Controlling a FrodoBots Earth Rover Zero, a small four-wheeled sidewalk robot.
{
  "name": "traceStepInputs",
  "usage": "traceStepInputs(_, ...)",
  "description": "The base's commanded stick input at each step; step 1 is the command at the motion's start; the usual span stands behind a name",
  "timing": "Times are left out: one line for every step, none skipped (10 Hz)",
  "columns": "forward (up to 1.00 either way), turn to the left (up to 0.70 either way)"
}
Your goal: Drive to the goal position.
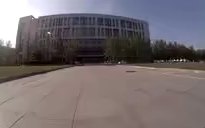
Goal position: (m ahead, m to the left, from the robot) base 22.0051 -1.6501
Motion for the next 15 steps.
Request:
traceStepInputs(1.00, 0.01)
traceStepInputs(1.00, 0.01)
traceStepInputs(1.00, 0.01)
traceStepInputs(1.00, 0.01)
traceStepInputs(1.00, 0.01)
traceStepInputs(1.00, 0.01)
traceStepInputs(1.00, 0.01)
traceStepInputs(1.00, 0.01)
traceStepInputs(1.00, 0.01)
traceStepInputs(1.00, 0.01)
traceStepInputs(1.00, 0.01)
traceStepInputs(1.00, 0.01)
traceStepInputs(1.00, 0.01)
traceStepInputs(1.00, 0.01)
traceStepInputs(1.00, 0.01)
